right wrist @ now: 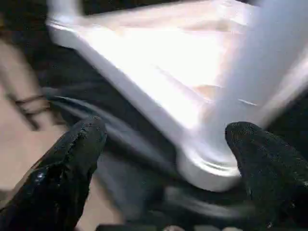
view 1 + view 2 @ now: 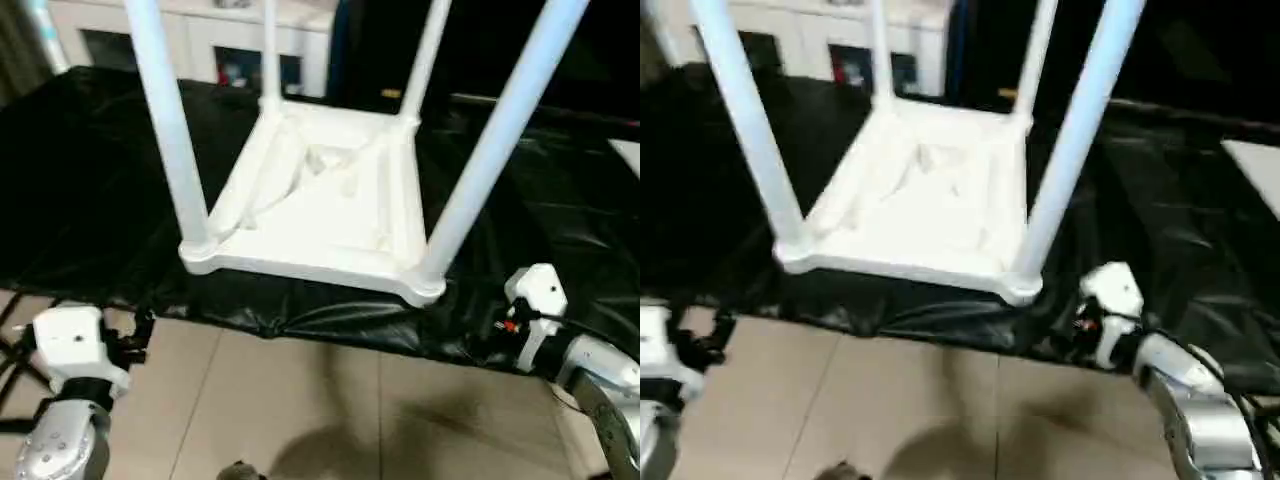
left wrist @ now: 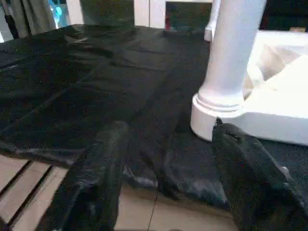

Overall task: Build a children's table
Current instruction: Rotate leg to tighten, then flip table

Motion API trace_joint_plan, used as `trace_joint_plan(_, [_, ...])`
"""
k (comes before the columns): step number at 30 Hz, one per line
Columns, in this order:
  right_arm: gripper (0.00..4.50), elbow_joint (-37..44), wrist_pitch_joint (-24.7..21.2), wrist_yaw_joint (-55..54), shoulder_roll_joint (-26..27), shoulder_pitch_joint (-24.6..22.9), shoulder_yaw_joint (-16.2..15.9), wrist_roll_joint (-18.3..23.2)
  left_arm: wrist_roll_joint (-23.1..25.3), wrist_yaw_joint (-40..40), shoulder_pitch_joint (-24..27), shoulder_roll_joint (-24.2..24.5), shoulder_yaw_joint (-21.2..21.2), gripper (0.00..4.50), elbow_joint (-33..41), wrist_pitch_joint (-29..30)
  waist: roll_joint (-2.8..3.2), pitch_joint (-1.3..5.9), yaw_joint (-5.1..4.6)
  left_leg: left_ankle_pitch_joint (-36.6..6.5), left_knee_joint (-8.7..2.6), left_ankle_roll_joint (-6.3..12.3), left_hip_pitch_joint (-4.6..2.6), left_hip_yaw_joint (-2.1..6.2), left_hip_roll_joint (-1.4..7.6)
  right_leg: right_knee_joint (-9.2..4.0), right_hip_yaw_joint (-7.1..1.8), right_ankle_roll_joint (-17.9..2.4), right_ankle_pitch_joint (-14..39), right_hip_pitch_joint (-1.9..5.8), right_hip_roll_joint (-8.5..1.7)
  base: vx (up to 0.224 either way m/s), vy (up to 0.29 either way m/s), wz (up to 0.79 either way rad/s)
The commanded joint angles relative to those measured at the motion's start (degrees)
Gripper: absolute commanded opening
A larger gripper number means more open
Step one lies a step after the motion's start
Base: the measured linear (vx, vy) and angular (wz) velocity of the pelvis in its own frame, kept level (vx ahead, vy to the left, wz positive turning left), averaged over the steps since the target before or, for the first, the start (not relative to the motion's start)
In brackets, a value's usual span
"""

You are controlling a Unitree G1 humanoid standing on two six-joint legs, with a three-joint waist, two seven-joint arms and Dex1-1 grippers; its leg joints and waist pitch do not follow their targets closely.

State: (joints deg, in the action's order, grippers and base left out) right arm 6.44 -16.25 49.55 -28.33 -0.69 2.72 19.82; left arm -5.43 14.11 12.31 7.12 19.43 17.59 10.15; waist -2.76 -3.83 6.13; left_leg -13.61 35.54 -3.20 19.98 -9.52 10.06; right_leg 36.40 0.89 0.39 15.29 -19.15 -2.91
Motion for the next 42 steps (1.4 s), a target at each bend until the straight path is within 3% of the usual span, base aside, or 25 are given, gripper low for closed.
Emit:
trace_joint_plan(1, [4.5,1.62,-1.79,3.29,-0.53,0.16,-2.5,2.15,-1.63,2.34,-3.19,2.25,-0.22,3.36,-2.47,0.43,-0.4,1.87,-0.64,-18.71,-6.35,-0.17,-1.07,2.03,3.52,-6.75,-2.43,-6.2,20.49,-1.04,-5.09,0.0,0.0,0.0])
trace_joint_plan(2, [4.5,1.44,-1.7,3.32,-0.33,0.4,-2.93,2.07,-1.97,2.93,-3.92,2.82,-0.35,3.45,-3.16,1.01,0.12,2.01,-0.89,-16.7,-6.7,-0.56,-0.59,2.32,3.75,-6.47,-2.29,-6.35,18.53,-0.76,-5.23,0.0,0.0,0.0])
trace_joint_plan(3, [4.5,0.36,-1.19,2.62,0.65,1.42,-3.74,1.24,-2.21,4.1,-5.61,4.05,-0.56,3.45,-5.17,1.17,-0.45,2.08,-1.07,-15.78,-6.76,-0.75,-0.29,2.31,3.76,-6.37,-2.1,-6.37,17.13,-0.52,-5.2,0.0,0.0,0.0])
trace_joint_plan(5, [4.5,-2.35,-0.39,0.93,2.75,3.67,-4.8,-0.43,-2.17,6.12,-8.29,6.01,-0.94,3.64,-8.36,1.0,-0.35,2.65,-1.65,-16.08,-6.75,-1.79,-0.36,2.37,3.41,-5.75,-1.92,-6.52,13.7,-0.82,-4.98,0.0,0.0,0.0])
trace_joint_plan(6, [4.5,-4.18,0.53,-0.15,4.11,5.19,-5.61,-1.8,-2.22,6.64,-10.13,6.81,-0.91,3.77,-10.35,0.91,-0.46,2.83,-1.81,-15.21,-6.72,-1.92,-0.02,2.39,3.37,-5.5,-1.92,-6.69,11.71,-0.59,-5.01,0.0,0.0,0.0])
trace_joint_plan(7, [4.5,-4.39,0.65,-0.27,4.27,5.37,-5.7,-1.96,-2.23,6.69,-10.35,6.89,-0.9,3.85,-10.58,0.9,-0.63,3.56,-2.05,-9.85,-6.48,-1.68,0.5,2.49,3.25,-4.52,-1.61,-7.2,4.28,-0.07,-4.85,0.0,0.0,0.0])
trace_joint_plan(9, [4.5,-10.56,2.82,-3.98,8.52,10.03,-7.42,-5.18,-1.55,7.1,-15.83,8.97,-1.36,3.89,-16.91,0.55,-0.67,3.86,-2.39,-7.2,-5.92,-1.16,0.13,1.98,2.84,-4.19,-1.56,-8.18,-1.93,-0.8,-4.54,0.0,0.0,0.0])
trace_joint_plan(11, [4.5,-12.77,3.88,-4.48,10.26,11.74,-8.35,-5.87,-1.58,7.55,-18.16,9.6,-1.56,4.15,-19.89,0.24,-0.94,4.5,-2.37,-0.8,-4.99,0.26,0.29,1.6,2.86,-3.23,-1.64,-10.43,-12.36,-0.27,-4.69,0.0,0.0,0.0])
trace_joint_plan(12, [4.5,-13.19,3.99,-4.45,10.69,12.16,-8.68,-5.88,-1.58,7.66,-18.79,9.83,-1.64,4.23,-20.78,0.06,-1.02,4.35,-2.38,0.13,-4.9,0.94,0.34,1.41,2.81,-3.14,-1.66,-10.95,-14.18,-0.4,-4.61,0.0,0.0,0.0])
trace_joint_plan(14, [4.5,-15.9,4.34,-3.73,13.39,15.2,-11.21,-5.48,-2.48,9.13,-23.17,11.38,-1.86,4.27,-27.36,-1.06,-0.91,4.22,-2.43,-0.77,-5.01,2.31,0.22,1.19,2.61,-3.2,-1.65,-12.1,-12.92,-0.45,-4.62,0.0,0.0,0.0])
trace_joint_plan(18, [4.5,-19.26,5.26,-3.1,15.22,18.12,-12.87,-6.43,-1.71,9.5,-26.65,13.05,-2.29,4.46,-33.34,-2.19,-0.81,4.25,-2.23,-1.79,-5.16,1.67,0.0,1.19,3.27,-3.05,-1.68,-13.27,-12.07,-0.36,-4.95,0.0,0.0,0.0])
trace_joint_plan(22, [4.5,-22.18,6.86,-1.13,16.9,20.53,-14.34,-7.39,-1.36,6.81,-29.85,13.38,-1.21,4.46,-37.29,-2.41,-0.47,4.22,-1.95,-3.17,-5.22,0.94,-0.14,1.05,3.3,-3.03,-1.71,-14.06,-11.92,-0.37,-5.02,0.0,0.0,0.0])
trace_joint_plan(23, [4.5,-22.41,7.21,-0.61,17.15,20.77,-14.57,-7.46,-2.03,6.88,-30.37,13.22,-0.78,4.21,-37.7,-2.36,-0.48,4.18,-1.81,-3.77,-5.37,0.77,-0.11,1.15,3.41,-3.06,-1.68,-14.12,-11.58,-0.26,-5.15,0.0,0.0,0.0])
trace_joint_plan(27, [4.5,-23.28,7.77,3.21,18.15,21.71,-16.23,-5.87,-3.44,5.93,-32.53,12.88,-0.09,4.08,-39.95,-1.57,-0.38,4.17,-1.27,-5.32,-5.48,0.28,-0.25,1.14,3.43,-3.07,-1.69,-14.14,-10.11,-0.37,-5.18,0.0,0.0,0.0])
trace_joint_plan(29, [4.5,-25.03,8.54,4.06,18.73,22.83,-17.34,-6.22,-3.61,6.34,-33.94,13.27,-0.34,3.73,-42.58,-3.0,-0.85,4.15,-1.06,-5.17,-5.5,0.42,-0.25,1.11,3.45,-3.19,-1.69,-13.87,-9.61,-0.4,-5.28,0.0,0.0,0.0])
trace_joint_plan(30, [4.5,-25.03,8.54,4.06,18.73,22.83,-17.34,-6.22,-3.61,6.34,-33.94,13.27,-0.34,3.73,-42.58,-3.0,-0.72,4.13,-0.96,-5.07,-5.51,0.36,-0.24,1.16,3.44,-3.11,-1.72,-13.96,-9.42,-0.43,-5.35,0.0,0.0,0.0])
trace_joint_plan(32, [4.5,-27.99,10.25,3.42,19.78,24.54,-17.46,-7.43,-3.73,6.51,-35.57,13.4,-0.57,3.69,-44.42,-3.53,-1.16,4.13,-0.81,-5.28,-5.6,0.12,-0.26,1.06,3.41,-3.2,-1.7,-14.11,-8.26,-0.47,-5.35,0.0,0.0,0.0])
trace_joint_plan(34, [4.5,-29.95,11.18,3.03,20.5,25.8,-16.98,-7.84,-3.73,6.51,-36.63,13.54,-0.75,3.49,-45.39,-3.73,-0.81,4.13,-0.64,-5.29,-5.64,-0.24,-0.38,1.09,3.49,-3.12,-1.69,-14.18,-7.9,-0.63,-5.45,0.0,0.0,0.0])
trace_joint_plan(36, [4.5,-30.82,11.68,2.94,20.78,26.29,-16.77,-8.04,-3.94,6.56,-37.03,13.44,-0.7,3.27,-45.7,-3.88,-0.89,4.15,-0.56,-4.72,-5.62,-0.27,-0.33,1.1,3.5,-3.03,-1.67,-14.16,-8.97,-0.58,-5.46,0.0,0.0,0.0])
trace_joint_plan(38, [4.5,-32.54,12.61,2.77,21.27,27.18,-16.66,-8.58,-4.53,6.88,-37.91,13.43,-0.78,3.17,-46.43,-4.21,-0.23,4.32,-0.42,-3.7,-5.5,-0.41,-0.37,1.13,3.39,-2.78,-1.61,-14.15,-11.3,-0.54,-5.4,0.0,0.0,0.0])
trace_joint_plan(42, [4.5,-33.39,13.48,2.55,21.3,27.3,-16.67,-8.54,-5.87,6.88,-39.28,12.86,-0.33,2.85,-47.37,-3.96,-0.47,4.33,-0.26,-2.94,-5.42,-0.44,-0.24,1.04,3.28,-2.69,-1.59,-14.3,-13.7,-0.29,-5.35,0.0,0.0,0.0])
